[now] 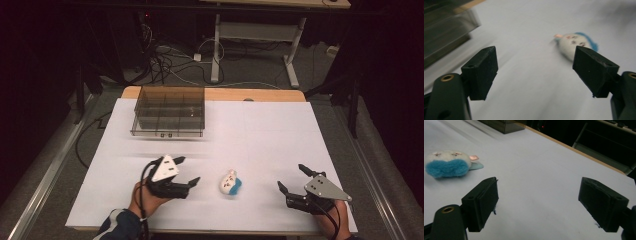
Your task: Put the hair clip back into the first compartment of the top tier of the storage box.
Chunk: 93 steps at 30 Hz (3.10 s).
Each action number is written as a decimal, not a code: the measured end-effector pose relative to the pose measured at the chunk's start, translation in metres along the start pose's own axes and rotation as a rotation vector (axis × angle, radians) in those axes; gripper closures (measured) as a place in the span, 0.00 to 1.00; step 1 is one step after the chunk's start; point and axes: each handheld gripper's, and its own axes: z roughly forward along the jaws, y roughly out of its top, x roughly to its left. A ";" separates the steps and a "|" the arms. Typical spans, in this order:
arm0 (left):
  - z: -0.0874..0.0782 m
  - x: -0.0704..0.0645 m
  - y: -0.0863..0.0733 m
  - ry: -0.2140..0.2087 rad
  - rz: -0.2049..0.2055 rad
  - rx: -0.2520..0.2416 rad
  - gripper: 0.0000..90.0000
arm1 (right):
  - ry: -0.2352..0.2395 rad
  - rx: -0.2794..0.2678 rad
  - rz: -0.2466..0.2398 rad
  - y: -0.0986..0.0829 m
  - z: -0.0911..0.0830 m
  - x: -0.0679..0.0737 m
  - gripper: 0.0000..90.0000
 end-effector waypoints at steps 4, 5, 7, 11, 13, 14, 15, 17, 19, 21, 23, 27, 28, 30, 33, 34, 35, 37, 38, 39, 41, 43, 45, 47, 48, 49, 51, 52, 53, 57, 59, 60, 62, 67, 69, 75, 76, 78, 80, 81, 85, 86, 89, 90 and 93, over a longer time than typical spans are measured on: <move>0.033 -0.017 0.014 -0.060 0.032 0.064 0.21 | 0.003 0.006 0.004 -0.002 0.001 0.000 0.19; 0.040 -0.021 0.017 -0.071 0.038 0.076 0.21 | 0.003 0.006 0.000 -0.002 0.001 0.000 0.20; 0.052 -0.028 0.020 -0.086 0.049 0.095 0.21 | 0.003 0.007 -0.008 -0.002 0.000 0.000 0.20; 0.078 -0.043 0.022 -0.089 0.081 0.159 0.21 | 0.001 0.010 -0.022 -0.002 0.001 0.001 0.20; 0.082 -0.045 0.022 -0.080 0.086 0.175 0.20 | 0.001 0.011 -0.024 -0.002 0.001 0.001 0.20; 0.086 -0.046 0.022 -0.074 0.085 0.185 0.20 | 0.001 0.012 -0.025 -0.002 0.001 0.001 0.21; 0.089 -0.046 0.022 -0.079 0.081 0.191 0.20 | 0.004 0.013 -0.028 -0.002 0.001 0.001 0.22; 0.095 -0.048 0.021 -0.076 0.092 0.210 0.20 | 0.001 0.012 -0.032 -0.002 0.001 0.002 0.22; 0.099 -0.048 0.021 -0.067 0.092 0.223 0.19 | 0.004 0.014 -0.034 -0.003 0.002 0.002 0.22; 0.102 -0.046 0.021 -0.067 0.086 0.238 0.19 | 0.006 0.017 -0.035 -0.003 0.002 0.002 0.22; 0.102 -0.046 0.021 -0.071 0.086 0.236 0.19 | 0.006 0.017 -0.036 -0.003 0.002 0.002 0.22; 0.104 -0.044 0.021 -0.076 0.081 0.256 0.20 | 0.007 0.019 -0.034 -0.003 0.003 0.002 0.22; 0.104 -0.043 0.021 -0.082 0.078 0.261 0.20 | 0.008 0.019 -0.033 -0.003 0.003 0.002 0.22; 0.104 -0.042 0.021 -0.099 0.071 0.262 0.23 | 0.008 0.019 -0.039 -0.003 0.003 0.002 0.22; 0.103 -0.041 0.021 -0.120 0.067 0.263 0.26 | 0.009 0.021 -0.037 -0.003 0.003 0.002 0.22; 0.103 -0.041 0.021 -0.126 0.066 0.263 0.28 | 0.009 0.021 -0.037 -0.003 0.003 0.002 0.22; 0.103 -0.041 0.021 -0.131 0.068 0.263 0.31 | 0.010 0.022 -0.037 -0.004 0.003 0.002 0.22; 0.102 -0.041 0.020 -0.134 0.075 0.259 0.32 | 0.011 0.023 -0.037 -0.004 0.003 0.002 0.22; 0.102 -0.041 0.020 -0.135 0.079 0.259 0.33 | 0.011 0.023 -0.037 -0.004 0.003 0.003 0.22; 0.102 -0.042 0.020 -0.136 0.083 0.257 0.34 | 0.012 0.023 -0.037 -0.004 0.003 0.003 0.22; 0.101 -0.043 0.020 -0.134 0.094 0.253 0.38 | 0.016 0.023 -0.039 -0.004 0.004 0.003 0.22; 0.100 -0.043 0.020 -0.127 0.100 0.246 0.39 | 0.019 0.022 -0.040 -0.004 0.004 0.003 0.22; 0.098 -0.043 0.020 -0.130 0.108 0.245 0.41 | 0.023 0.023 -0.045 -0.003 0.003 0.004 0.22; 0.097 -0.044 0.020 -0.135 0.121 0.240 0.42 | 0.030 0.020 -0.051 -0.003 0.003 0.004 0.22; 0.096 -0.044 0.020 -0.134 0.125 0.237 0.42 | 0.030 0.020 -0.051 -0.003 0.003 0.004 0.22; 0.095 -0.045 0.021 -0.137 0.135 0.226 0.43 | 0.031 0.020 -0.053 -0.003 0.003 0.005 0.22; 0.094 -0.046 0.021 -0.139 0.139 0.223 0.43 | 0.033 0.020 -0.054 -0.003 0.003 0.004 0.22; 0.094 -0.047 0.021 -0.139 0.142 0.220 0.43 | 0.033 0.020 -0.055 -0.003 0.003 0.004 0.22; 0.093 -0.047 0.021 -0.139 0.144 0.218 0.43 | 0.033 0.019 -0.056 -0.003 0.003 0.005 0.22; 0.091 -0.052 0.022 -0.137 0.166 0.207 0.44 | 0.034 0.017 -0.057 -0.003 0.003 0.005 0.22; 0.090 -0.053 0.023 -0.136 0.174 0.199 0.44 | 0.036 0.018 -0.058 -0.003 0.003 0.005 0.22; 0.089 -0.053 0.023 -0.132 0.181 0.196 0.44 | 0.036 0.018 -0.058 -0.003 0.003 0.005 0.22; 0.087 -0.053 0.023 -0.122 0.187 0.179 0.44 | 0.044 0.016 -0.065 -0.003 0.003 0.006 0.22; 0.081 -0.052 0.024 -0.111 0.198 0.157 0.44 | 0.058 0.014 -0.076 -0.002 0.003 0.008 0.22; 0.080 -0.051 0.024 -0.115 0.193 0.150 0.45 | 0.058 0.018 -0.073 -0.002 0.004 0.008 0.22; 0.077 -0.051 0.026 -0.110 0.204 0.138 0.45 | 0.059 0.019 -0.074 -0.003 0.004 0.009 0.22; 0.077 -0.052 0.026 -0.107 0.208 0.136 0.45 | 0.059 0.019 -0.074 -0.003 0.004 0.009 0.22; 0.076 -0.051 0.026 -0.105 0.212 0.135 0.45 | 0.058 0.019 -0.073 -0.003 0.004 0.008 0.22; 0.075 -0.051 0.026 -0.103 0.214 0.133 0.45 | 0.056 0.019 -0.071 -0.003 0.004 0.008 0.22; 0.074 -0.050 0.026 -0.101 0.214 0.132 0.45 | 0.054 0.018 -0.069 -0.003 0.004 0.008 0.22; 0.072 -0.048 0.027 -0.092 0.216 0.125 0.45 | 0.049 0.015 -0.066 -0.003 0.004 0.008 0.22; 0.071 -0.048 0.027 -0.090 0.214 0.123 0.45 | 0.046 0.014 -0.066 -0.003 0.004 0.007 0.22; 0.069 -0.045 0.027 -0.086 0.212 0.120 0.45 | 0.045 0.016 -0.062 -0.003 0.004 0.007 0.22; 0.069 -0.045 0.027 -0.083 0.212 0.117 0.45 | 0.044 0.015 -0.063 -0.003 0.004 0.007 0.21; 0.068 -0.044 0.027 -0.079 0.210 0.115 0.45 | 0.043 0.016 -0.063 -0.003 0.004 0.007 0.21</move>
